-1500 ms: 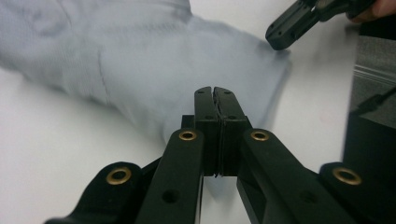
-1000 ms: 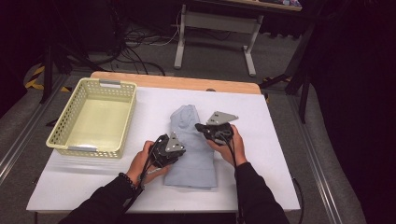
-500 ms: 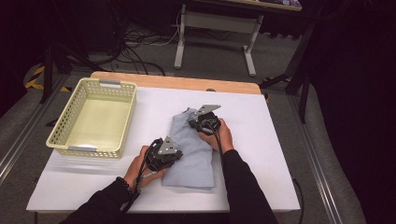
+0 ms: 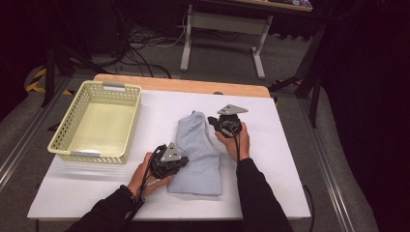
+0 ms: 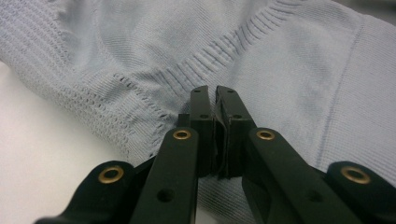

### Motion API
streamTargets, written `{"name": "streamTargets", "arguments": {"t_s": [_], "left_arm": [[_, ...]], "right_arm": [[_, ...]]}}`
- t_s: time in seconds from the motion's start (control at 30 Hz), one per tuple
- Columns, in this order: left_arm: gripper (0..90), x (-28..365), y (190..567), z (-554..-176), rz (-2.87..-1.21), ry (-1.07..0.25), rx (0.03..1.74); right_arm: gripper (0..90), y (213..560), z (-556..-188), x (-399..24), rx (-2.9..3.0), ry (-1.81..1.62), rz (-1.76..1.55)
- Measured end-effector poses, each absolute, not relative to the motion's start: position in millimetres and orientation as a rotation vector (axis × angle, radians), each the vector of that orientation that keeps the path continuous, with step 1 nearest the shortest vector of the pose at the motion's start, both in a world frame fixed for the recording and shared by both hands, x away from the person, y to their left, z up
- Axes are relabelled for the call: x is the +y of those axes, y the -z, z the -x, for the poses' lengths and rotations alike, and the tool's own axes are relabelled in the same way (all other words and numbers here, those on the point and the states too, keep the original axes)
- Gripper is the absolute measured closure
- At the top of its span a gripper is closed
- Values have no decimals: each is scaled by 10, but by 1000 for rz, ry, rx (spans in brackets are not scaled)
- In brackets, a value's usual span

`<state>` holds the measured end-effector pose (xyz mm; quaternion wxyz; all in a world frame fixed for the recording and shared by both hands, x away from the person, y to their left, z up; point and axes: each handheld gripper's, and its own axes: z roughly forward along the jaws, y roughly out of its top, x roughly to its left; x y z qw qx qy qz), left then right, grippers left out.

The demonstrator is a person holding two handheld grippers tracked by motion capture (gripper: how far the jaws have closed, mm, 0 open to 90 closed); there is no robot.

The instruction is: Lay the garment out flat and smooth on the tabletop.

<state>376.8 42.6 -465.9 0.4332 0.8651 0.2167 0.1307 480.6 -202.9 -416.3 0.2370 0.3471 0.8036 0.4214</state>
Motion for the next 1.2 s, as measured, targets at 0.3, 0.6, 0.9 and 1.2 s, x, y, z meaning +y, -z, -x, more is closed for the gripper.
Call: {"name": "streamTargets", "arguments": {"t_s": [0.3, 0.6, 0.9, 1.2], "left_arm": [[861, 422, 4661, -3758, -2154, -332, 544], [862, 419, 4664, -3749, -2154, -338, 542], [861, 414, 4661, -3725, -2160, -366, 526], [861, 416, 4663, -3723, -2157, -372, 529]], "right_arm": [[891, 4104, -4099, -1882, 2247, -1163, -772], [896, 4477, -3875, -1879, 2321, -982, -748], [897, 4490, -3708, -2115, 2297, -951, -788], [887, 4517, -3570, -2450, 2284, -904, -905]]}}
